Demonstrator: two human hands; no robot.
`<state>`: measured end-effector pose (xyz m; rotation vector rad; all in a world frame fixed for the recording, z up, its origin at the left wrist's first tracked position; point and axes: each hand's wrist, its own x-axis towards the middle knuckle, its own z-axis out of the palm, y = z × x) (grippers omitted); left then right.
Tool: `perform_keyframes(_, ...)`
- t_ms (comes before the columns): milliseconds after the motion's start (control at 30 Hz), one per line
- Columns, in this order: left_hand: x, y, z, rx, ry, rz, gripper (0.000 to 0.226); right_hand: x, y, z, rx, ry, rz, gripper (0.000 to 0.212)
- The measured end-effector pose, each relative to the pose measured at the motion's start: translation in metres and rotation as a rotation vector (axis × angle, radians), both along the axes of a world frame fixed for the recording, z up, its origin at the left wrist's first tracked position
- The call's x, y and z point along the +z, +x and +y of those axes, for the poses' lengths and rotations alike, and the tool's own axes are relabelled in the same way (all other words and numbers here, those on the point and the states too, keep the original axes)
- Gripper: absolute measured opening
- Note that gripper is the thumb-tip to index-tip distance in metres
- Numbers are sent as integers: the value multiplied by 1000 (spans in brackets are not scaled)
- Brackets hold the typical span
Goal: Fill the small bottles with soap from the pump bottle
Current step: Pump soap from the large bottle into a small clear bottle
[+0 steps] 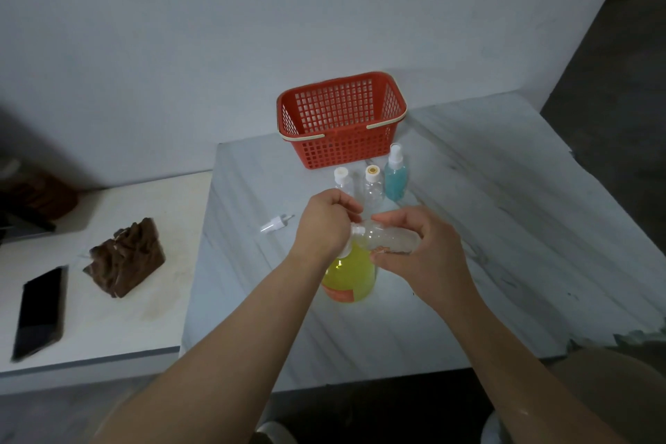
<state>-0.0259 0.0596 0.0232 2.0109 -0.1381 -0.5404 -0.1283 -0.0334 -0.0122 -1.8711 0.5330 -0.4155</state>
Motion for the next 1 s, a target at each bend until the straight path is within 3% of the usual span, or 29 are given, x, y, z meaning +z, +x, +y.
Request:
perform_keyframes(533, 15, 1, 0, 3, -118, -60, 32, 10, -6, 5, -4, 4, -27, 46)
perform_keyframes(767, 6, 3, 2, -19, -48, 21, 36, 8, -3, 3, 3, 5, -27, 45)
perform_keyframes(1000, 0, 1, 1, -10, -8, -11, 38, 0, -2, 1, 6, 12, -20, 45)
